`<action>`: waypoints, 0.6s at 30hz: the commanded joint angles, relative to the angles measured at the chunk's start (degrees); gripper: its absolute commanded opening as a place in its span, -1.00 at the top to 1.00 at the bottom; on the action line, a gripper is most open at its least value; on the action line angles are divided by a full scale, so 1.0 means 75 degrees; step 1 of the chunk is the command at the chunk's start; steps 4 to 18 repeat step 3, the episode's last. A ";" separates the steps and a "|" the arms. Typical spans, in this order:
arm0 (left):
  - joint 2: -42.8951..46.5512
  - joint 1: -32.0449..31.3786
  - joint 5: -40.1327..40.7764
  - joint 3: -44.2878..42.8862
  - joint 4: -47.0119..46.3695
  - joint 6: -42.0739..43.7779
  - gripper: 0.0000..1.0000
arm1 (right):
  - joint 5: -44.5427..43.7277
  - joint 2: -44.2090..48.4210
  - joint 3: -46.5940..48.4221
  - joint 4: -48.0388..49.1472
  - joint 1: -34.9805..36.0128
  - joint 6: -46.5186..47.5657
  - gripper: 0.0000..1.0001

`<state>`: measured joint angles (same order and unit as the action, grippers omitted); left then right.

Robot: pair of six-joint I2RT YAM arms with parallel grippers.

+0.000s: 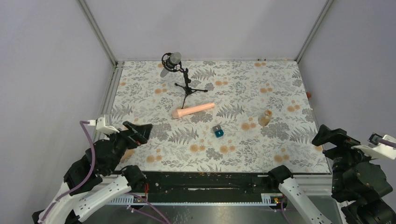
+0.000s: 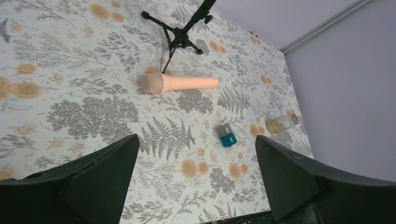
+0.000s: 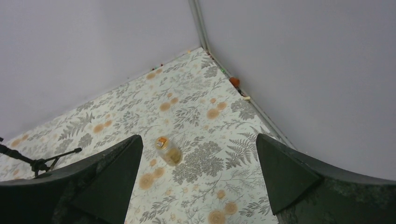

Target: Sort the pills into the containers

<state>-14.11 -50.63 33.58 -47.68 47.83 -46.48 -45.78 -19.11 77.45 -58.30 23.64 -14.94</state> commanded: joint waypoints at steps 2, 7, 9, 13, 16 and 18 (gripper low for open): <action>0.0290 -0.0011 0.0429 -0.0322 0.0674 0.0224 -0.97 | -0.0483 -0.0053 0.0278 -0.0094 -0.0005 0.0380 -0.99; 0.0324 -0.0021 0.0412 -0.0341 0.0687 0.0249 -0.97 | -0.0428 -0.0043 0.0279 -0.0084 -0.0010 0.0358 -0.99; 0.0324 -0.0021 0.0412 -0.0341 0.0687 0.0249 -0.97 | -0.0428 -0.0043 0.0279 -0.0084 -0.0010 0.0358 -0.99; 0.0324 -0.0021 0.0412 -0.0341 0.0687 0.0249 -0.97 | -0.0428 -0.0043 0.0279 -0.0084 -0.0010 0.0358 -0.99; 0.0324 -0.0021 0.0412 -0.0341 0.0687 0.0249 -0.97 | -0.0428 -0.0043 0.0279 -0.0084 -0.0010 0.0358 -0.99; 0.0324 -0.0021 0.0412 -0.0341 0.0687 0.0249 -0.97 | -0.0428 -0.0043 0.0279 -0.0084 -0.0010 0.0358 -0.99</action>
